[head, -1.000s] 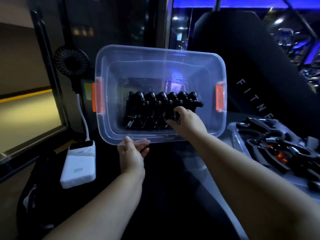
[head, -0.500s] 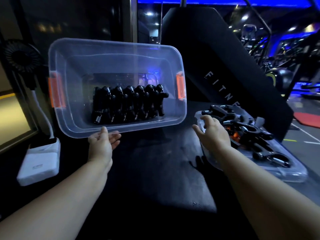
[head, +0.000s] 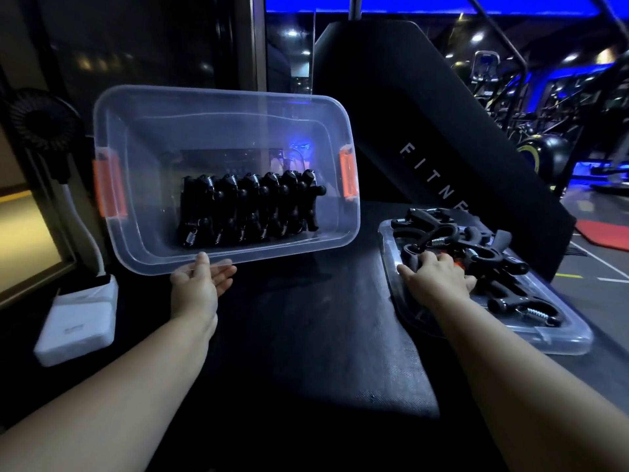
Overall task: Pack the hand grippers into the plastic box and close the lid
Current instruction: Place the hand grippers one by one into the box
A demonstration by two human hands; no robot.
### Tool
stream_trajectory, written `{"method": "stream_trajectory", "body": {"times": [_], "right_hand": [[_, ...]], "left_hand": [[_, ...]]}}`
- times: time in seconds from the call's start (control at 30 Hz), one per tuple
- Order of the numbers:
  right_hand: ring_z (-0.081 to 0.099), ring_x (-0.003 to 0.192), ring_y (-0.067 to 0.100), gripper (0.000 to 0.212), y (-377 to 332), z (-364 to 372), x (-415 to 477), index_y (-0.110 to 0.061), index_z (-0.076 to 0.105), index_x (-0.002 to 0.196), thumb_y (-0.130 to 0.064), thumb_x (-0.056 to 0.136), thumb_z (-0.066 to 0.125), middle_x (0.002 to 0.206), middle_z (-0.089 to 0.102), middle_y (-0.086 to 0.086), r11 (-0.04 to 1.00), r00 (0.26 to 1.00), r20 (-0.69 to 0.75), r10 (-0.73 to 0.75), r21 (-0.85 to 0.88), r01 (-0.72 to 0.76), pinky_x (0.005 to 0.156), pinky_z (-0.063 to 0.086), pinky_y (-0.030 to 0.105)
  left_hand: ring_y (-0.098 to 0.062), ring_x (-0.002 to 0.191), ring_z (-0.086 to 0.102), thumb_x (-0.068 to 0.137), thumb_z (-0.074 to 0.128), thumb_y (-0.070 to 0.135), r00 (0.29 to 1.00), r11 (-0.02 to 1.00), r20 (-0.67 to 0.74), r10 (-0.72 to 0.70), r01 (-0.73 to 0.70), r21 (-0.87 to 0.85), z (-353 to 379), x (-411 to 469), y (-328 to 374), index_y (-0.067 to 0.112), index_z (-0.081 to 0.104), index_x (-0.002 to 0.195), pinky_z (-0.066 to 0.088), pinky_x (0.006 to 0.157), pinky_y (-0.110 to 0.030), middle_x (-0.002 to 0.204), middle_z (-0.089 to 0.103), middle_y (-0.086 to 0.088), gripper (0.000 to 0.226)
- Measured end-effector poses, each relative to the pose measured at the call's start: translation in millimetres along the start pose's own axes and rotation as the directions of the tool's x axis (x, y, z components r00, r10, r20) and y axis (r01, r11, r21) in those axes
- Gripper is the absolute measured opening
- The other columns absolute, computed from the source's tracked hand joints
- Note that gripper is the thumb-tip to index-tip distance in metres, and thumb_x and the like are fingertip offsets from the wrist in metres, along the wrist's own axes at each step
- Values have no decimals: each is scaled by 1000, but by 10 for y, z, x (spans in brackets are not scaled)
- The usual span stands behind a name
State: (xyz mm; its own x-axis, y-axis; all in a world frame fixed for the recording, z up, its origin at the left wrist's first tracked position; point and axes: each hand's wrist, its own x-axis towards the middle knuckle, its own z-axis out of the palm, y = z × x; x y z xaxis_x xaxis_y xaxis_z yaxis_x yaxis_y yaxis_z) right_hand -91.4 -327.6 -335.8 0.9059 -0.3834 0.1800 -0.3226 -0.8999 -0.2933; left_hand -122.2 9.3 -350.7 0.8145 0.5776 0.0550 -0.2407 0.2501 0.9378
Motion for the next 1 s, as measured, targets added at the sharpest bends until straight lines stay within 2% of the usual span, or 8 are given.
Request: {"method": "stream_trajectory", "body": {"times": [0.2, 0.43, 0.5, 0.63, 0.87, 1.0], "right_hand": [[45, 120, 33, 64, 8, -49, -14, -23, 46, 129, -68, 84, 44, 126, 55, 11, 998, 998, 29, 55, 23, -55, 96, 32, 45], [53, 113, 33, 69, 39, -125, -71, -31, 45, 130, -58, 69, 62, 118, 61, 7, 971, 994, 15, 111, 212, -112, 96, 37, 43], [54, 110, 32, 69, 26, -134, -92, -33, 46, 130, -54, 67, 62, 117, 60, 6, 963, 991, 26, 129, 233, -131, 96, 40, 44], [52, 112, 34, 69, -25, -177, -157, -33, 45, 131, -55, 68, 63, 126, 50, 10, 960, 986, 45, 158, 226, -164, 96, 43, 46], [53, 112, 32, 81, -131, -188, -362, -32, 43, 133, -61, 60, 64, 128, 46, 9, 955, 995, 78, 57, 286, -77, 92, 48, 41], [48, 118, 29, 85, -215, -181, -464, -33, 41, 133, -63, 58, 65, 132, 42, 8, 982, 999, 49, 2, 188, -11, 92, 45, 38]], "left_hand": [[-16, 75, 67, 103, 37, 29, 1000, 1000, 10, 18, -18, 1, -2, 3, 1, 6, 47, 117, 52, 66, -26, 87, 69, -5, 29], [-15, 73, 68, 103, 37, 30, 1000, 1000, -1, 20, -20, -1, 11, 17, 5, 8, 47, 111, 52, 65, -25, 86, 69, -5, 25], [-16, 73, 67, 103, 37, 30, 1000, 1000, -3, 17, -17, -2, 11, 15, 1, 9, 47, 110, 52, 65, -25, 87, 69, -5, 24], [-14, 72, 67, 103, 37, 30, 1000, 1000, -10, 18, -18, 0, 10, 20, 3, 10, 45, 109, 52, 64, -24, 86, 69, -5, 23], [-15, 73, 67, 103, 38, 30, 1000, 1000, -12, 7, -7, -5, 8, 13, 13, 9, 46, 112, 52, 64, -24, 86, 69, -6, 24], [-15, 73, 68, 102, 39, 30, 1000, 1000, -13, 0, 0, -2, 3, 11, 7, 7, 47, 114, 51, 63, -24, 86, 70, -5, 28]]}}
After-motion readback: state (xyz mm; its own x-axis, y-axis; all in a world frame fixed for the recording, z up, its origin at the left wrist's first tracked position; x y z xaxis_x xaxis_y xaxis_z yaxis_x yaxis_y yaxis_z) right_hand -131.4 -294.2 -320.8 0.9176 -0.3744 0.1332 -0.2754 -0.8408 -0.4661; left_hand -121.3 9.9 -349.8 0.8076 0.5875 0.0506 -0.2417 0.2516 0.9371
